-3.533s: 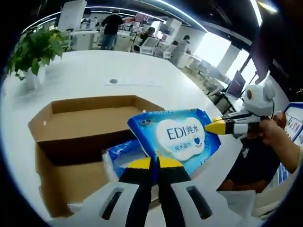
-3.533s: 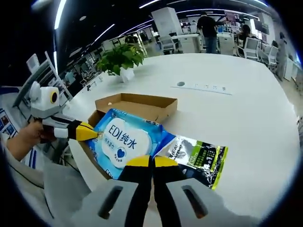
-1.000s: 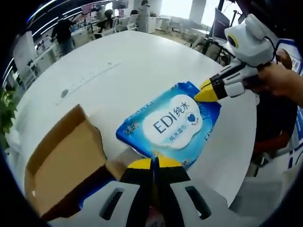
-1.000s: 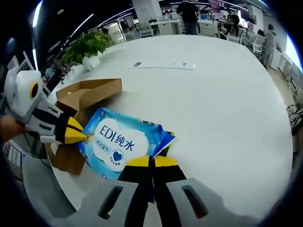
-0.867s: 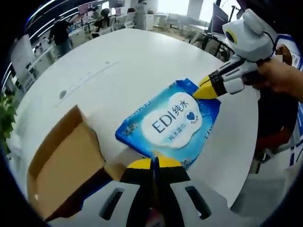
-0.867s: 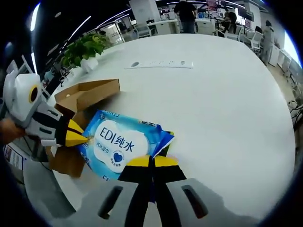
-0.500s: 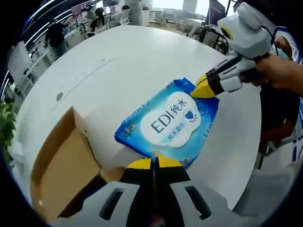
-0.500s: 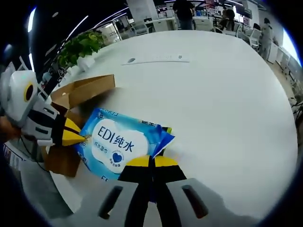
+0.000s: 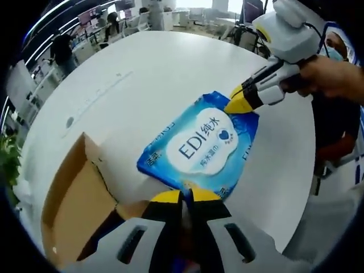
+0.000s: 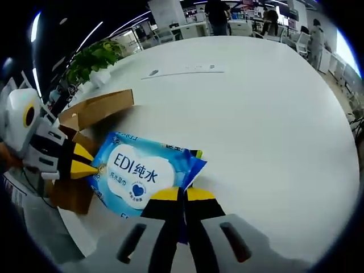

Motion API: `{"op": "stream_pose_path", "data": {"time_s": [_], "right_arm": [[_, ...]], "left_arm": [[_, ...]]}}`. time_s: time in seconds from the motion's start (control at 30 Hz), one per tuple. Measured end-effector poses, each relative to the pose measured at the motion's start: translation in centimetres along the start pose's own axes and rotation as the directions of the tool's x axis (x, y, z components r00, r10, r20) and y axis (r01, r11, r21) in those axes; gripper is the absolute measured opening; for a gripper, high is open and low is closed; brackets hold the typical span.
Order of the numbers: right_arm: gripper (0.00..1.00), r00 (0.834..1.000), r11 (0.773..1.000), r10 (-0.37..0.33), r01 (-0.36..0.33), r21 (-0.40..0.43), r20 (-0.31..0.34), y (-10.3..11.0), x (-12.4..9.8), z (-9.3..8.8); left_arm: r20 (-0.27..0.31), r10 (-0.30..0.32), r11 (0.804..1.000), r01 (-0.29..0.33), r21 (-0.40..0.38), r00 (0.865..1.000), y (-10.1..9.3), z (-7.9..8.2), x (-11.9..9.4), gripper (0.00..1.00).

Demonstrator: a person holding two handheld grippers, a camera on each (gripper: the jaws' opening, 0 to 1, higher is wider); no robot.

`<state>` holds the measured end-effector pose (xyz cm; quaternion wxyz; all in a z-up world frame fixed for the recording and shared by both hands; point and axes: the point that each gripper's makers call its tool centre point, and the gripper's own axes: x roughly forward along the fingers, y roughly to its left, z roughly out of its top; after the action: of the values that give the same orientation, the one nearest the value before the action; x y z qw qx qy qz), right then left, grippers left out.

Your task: Operate the shoe box by opening the lid, removing the specified soft item, and placing it in the target area until the item is outside and the box remains undamaged.

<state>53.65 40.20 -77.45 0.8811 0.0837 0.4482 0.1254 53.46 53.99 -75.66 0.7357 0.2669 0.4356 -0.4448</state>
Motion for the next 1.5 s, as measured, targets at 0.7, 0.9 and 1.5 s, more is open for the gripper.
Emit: {"op": "stream_pose_path", "data": {"time_s": [0.7,0.9,1.5], "right_arm": [[0.15,0.999,0.997,-0.029,0.031,-0.074,0.024,0.0,-2.8,0.9],[0.18,0.999,0.993,-0.024,0.028,-0.112,0.030,1.0,-3.9,1.1],[0.24,0.998,0.967,0.017,-0.002,-0.256,0.054,5.5,-7.4,2.1]], "left_arm": [[0.139,-0.021,0.997,0.031,-0.074,0.990,0.0,1.8,-3.7,0.16],[0.175,-0.024,0.996,0.039,-0.085,0.984,-0.2,1.9,-4.9,0.17],[0.230,-0.011,0.992,0.040,-0.121,0.973,2.2,-0.5,-8.9,0.21]]}}
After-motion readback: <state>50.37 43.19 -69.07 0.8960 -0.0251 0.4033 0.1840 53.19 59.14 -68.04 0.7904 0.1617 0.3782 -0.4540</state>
